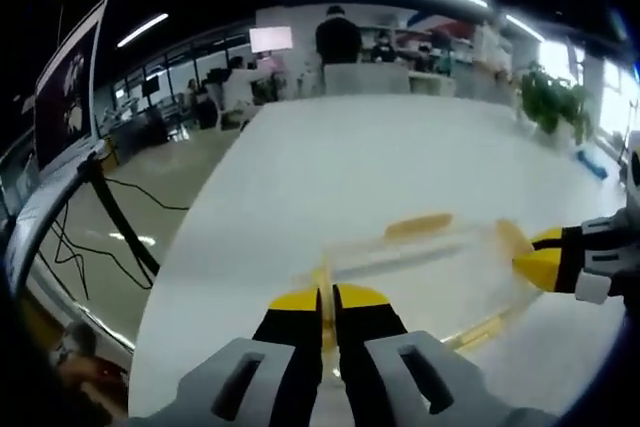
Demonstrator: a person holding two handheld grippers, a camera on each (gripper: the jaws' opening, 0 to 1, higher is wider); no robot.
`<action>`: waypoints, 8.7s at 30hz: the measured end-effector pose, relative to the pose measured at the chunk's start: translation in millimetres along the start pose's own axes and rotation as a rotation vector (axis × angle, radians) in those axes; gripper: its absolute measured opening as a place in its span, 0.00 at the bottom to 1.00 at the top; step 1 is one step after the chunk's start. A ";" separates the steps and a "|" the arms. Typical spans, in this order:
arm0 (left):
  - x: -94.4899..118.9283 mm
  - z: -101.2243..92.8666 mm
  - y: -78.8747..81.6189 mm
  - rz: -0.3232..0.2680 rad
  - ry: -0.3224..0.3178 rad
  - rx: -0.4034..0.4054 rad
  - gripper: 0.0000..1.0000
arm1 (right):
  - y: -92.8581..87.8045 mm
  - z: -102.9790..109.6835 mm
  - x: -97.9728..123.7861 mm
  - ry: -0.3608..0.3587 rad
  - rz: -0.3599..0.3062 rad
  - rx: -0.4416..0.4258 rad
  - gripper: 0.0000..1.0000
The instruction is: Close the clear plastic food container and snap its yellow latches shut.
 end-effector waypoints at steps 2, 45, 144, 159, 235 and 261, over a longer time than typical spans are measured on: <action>3.1 0.1 3.2 -0.005 0.001 0.003 0.00 | 2.6 0.2 2.2 -0.002 -0.008 0.001 0.03; 32.5 -11.9 29.4 -0.052 -0.003 0.010 0.01 | 31.7 -9.9 26.1 -0.003 -0.070 -0.006 0.02; 11.5 -181.1 30.0 -0.026 -0.208 -0.004 0.03 | -9.4 -155.5 102.1 -0.218 -0.058 -0.101 0.00; 9.8 -206.5 27.5 -0.011 -0.253 -0.021 0.04 | -17.4 -177.1 112.0 -0.269 -0.043 -0.128 0.00; -0.3 -215.4 12.9 0.015 -0.314 0.042 0.05 | -40.4 -191.1 108.4 -0.311 0.006 -0.173 0.00; 3.9 -183.0 20.9 0.009 -0.244 0.154 0.32 | -41.9 -211.2 119.7 -0.313 -0.017 -0.241 0.16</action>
Point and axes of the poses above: the point that each gripper's makers call its tool centre point, and the gripper's own axes: x roughly backward along the fingers, z roughly to its left, y roughly out of its top, the point moved 3 cm from there along x, roughly backward along the fingers, and after that the axes turned 6 degrees about x, right-handed, at the moved point
